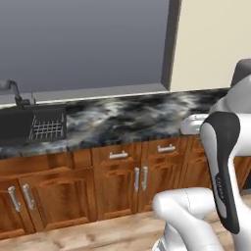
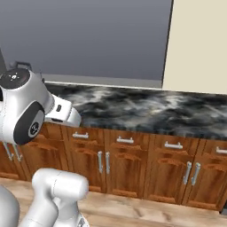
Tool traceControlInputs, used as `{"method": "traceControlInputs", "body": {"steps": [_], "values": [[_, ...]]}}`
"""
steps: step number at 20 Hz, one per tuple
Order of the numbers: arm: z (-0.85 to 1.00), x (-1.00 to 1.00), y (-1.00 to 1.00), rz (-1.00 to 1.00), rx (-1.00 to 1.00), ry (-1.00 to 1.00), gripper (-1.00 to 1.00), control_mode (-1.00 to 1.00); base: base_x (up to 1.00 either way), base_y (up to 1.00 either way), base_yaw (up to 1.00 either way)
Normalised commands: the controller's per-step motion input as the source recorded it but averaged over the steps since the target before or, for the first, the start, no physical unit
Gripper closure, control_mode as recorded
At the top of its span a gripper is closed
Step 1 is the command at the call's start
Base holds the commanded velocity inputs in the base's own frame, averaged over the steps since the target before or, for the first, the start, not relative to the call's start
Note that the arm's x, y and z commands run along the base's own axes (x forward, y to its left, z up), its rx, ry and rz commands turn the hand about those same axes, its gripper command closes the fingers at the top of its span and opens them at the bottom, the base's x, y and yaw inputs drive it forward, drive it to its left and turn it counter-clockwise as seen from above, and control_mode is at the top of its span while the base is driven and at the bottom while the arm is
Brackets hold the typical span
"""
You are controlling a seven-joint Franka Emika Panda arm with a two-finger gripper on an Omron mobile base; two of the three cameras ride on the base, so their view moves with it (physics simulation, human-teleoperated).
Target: Move the drinks to the dining counter.
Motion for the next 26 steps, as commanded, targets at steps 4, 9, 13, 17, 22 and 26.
{"method": "traceControlInputs", "body": {"steps": [4, 9, 13, 17, 22, 26], "values": [[0.00, 0.00, 0.00, 0.00, 0.00, 0.00, -1.00, 1.00, 1.00, -1.00, 0.00], [0.00, 0.00, 0.00, 0.00, 0.00, 0.00, -1.00, 1.00, 0.50, 0.45, 0.00], [0.00, 0.00, 0.00, 0.00, 0.00, 0.00, -1.00, 1.00, -0.26, 1.00, 0.00], [0.00, 0.00, 0.00, 0.00, 0.00, 0.00, -1.00, 1.00, -0.31, 1.00, 0.00], [0.00, 0.00, 0.00, 0.00, 0.00, 0.00, -1.00, 1.00, -0.33, 1.00, 0.00], [0.00, 0.00, 0.00, 0.00, 0.00, 0.00, -1.00, 1.00, -0.34, 1.00, 0.00]]}}
